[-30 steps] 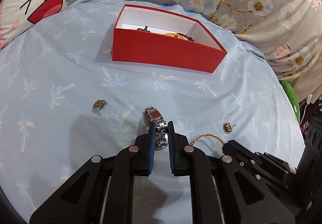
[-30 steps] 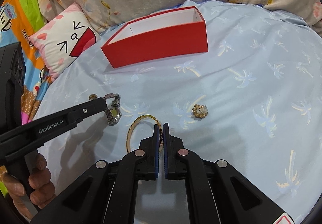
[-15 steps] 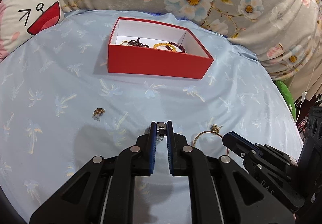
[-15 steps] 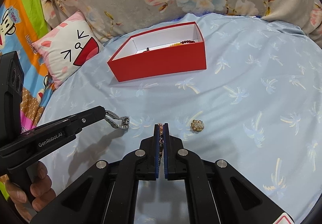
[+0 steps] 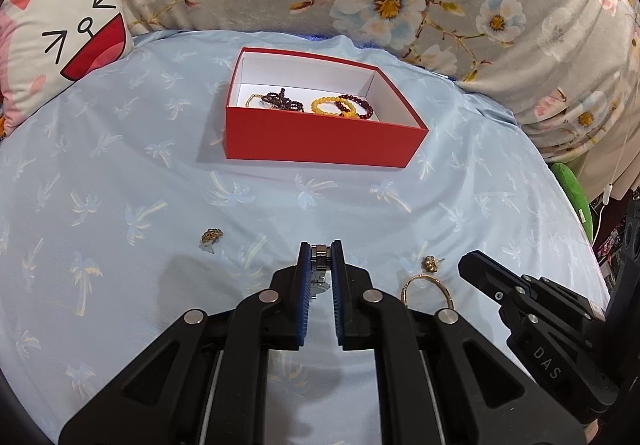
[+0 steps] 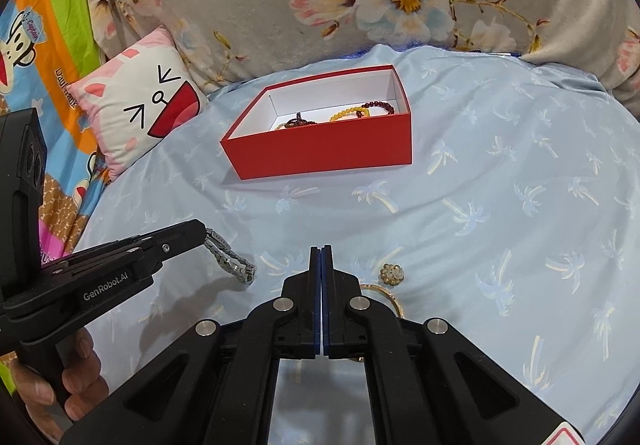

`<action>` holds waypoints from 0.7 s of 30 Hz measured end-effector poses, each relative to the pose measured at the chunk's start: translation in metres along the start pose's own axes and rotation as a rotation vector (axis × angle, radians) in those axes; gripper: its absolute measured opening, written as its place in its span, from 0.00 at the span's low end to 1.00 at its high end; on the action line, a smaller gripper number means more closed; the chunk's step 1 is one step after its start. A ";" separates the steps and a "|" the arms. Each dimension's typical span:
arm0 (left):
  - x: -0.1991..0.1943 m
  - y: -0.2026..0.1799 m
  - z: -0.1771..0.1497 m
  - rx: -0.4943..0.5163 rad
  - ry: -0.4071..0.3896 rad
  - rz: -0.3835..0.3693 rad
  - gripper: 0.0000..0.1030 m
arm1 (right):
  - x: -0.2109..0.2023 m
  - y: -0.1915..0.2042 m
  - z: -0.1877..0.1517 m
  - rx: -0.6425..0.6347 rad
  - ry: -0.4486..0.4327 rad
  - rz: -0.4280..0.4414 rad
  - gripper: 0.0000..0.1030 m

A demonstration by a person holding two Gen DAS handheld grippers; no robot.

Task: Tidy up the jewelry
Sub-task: 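Grasp the silver watch with the left tool while the right tool grasps the gold bangle, then lift the watch and bangle and carry both over the red box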

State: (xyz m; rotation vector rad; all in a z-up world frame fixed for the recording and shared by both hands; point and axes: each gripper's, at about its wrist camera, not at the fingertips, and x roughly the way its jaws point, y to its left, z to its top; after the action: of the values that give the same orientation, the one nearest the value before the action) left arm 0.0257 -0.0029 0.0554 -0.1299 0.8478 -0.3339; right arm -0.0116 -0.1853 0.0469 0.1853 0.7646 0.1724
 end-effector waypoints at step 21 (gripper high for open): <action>0.014 0.001 -0.010 0.006 0.037 0.000 0.09 | 0.037 -0.010 -0.047 -0.071 0.133 -0.141 0.47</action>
State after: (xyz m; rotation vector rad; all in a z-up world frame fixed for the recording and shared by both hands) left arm 0.0273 -0.0068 0.0388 -0.1187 0.8834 -0.3401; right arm -0.0171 -0.1820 -0.0137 0.0523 0.8993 0.0782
